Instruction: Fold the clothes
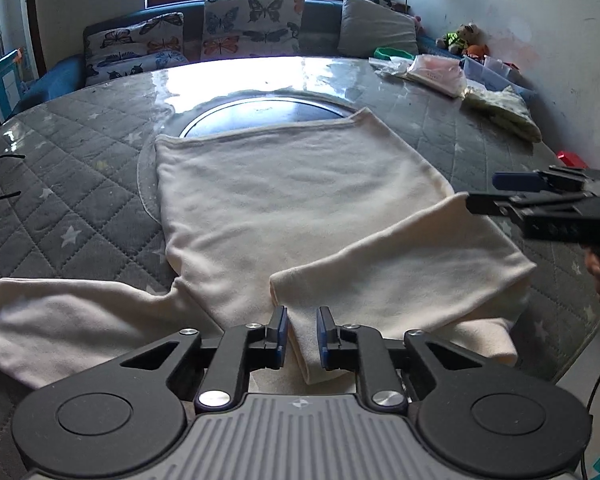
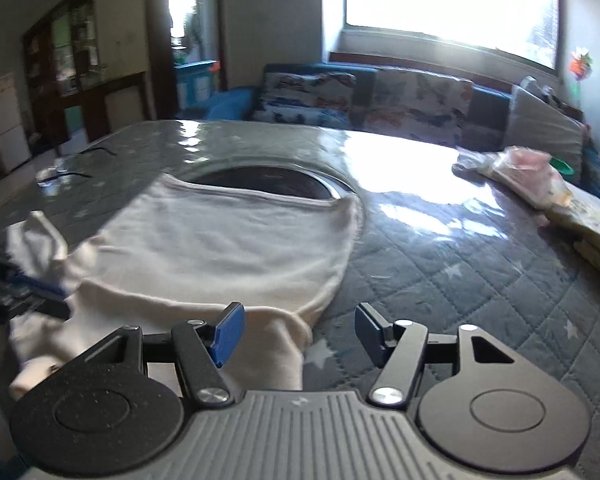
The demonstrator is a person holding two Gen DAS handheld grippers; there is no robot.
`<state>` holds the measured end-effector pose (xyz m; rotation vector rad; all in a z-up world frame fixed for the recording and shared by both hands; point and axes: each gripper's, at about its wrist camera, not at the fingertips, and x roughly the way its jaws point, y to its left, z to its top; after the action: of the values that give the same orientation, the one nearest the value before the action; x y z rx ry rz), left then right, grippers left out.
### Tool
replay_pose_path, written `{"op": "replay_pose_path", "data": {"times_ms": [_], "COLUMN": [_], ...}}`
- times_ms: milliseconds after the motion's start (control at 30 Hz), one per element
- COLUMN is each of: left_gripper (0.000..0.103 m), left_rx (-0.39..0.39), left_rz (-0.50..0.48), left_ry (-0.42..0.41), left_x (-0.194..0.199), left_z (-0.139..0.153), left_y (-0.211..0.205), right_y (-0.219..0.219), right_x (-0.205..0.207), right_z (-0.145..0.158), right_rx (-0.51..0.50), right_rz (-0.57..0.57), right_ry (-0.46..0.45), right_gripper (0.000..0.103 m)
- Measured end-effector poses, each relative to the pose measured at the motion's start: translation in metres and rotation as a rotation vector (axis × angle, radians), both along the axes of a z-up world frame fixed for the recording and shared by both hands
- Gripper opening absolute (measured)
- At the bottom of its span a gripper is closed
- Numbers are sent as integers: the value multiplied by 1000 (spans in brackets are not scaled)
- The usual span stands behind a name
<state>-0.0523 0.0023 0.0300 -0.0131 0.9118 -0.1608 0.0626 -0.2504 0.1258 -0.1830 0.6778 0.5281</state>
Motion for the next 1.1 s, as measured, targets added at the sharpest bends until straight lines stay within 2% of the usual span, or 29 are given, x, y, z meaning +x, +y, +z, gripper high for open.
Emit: {"op": "replay_pose_path", "data": {"times_ms": [233,400,600,667,767,867,1100], "left_gripper": [19,22,22,22,22,25,32], "left_rx": [4,1,-22,-13,-12,-14,-21], "left_rz": [-11,-24,-44,-38,-41,-48,-51], "left_ry": [12,-20,-59,-42,-28,-23,-34], "left_x": [1,0,10,18,21,22,17], "left_z": [-7,5,11,5,-1,-5,-7], "left_y": [2,2,-8,-11,-11,-11,-10], "right_y": [-12,-23,-7,-1,-8,-14,-20], "right_x": [8,7,17,17,14,2,-27], "right_z": [-17,-4,-12,-18,-11,-2,-15], "right_rx": [-95,-47,-48,-66,-54,-71,-190], "right_rz": [-78,-109,-59,-70,-69,-4,65], "right_ry": [35,9,23,22,24,31,73], "right_gripper": [61,61,62,62,62,63,63]}}
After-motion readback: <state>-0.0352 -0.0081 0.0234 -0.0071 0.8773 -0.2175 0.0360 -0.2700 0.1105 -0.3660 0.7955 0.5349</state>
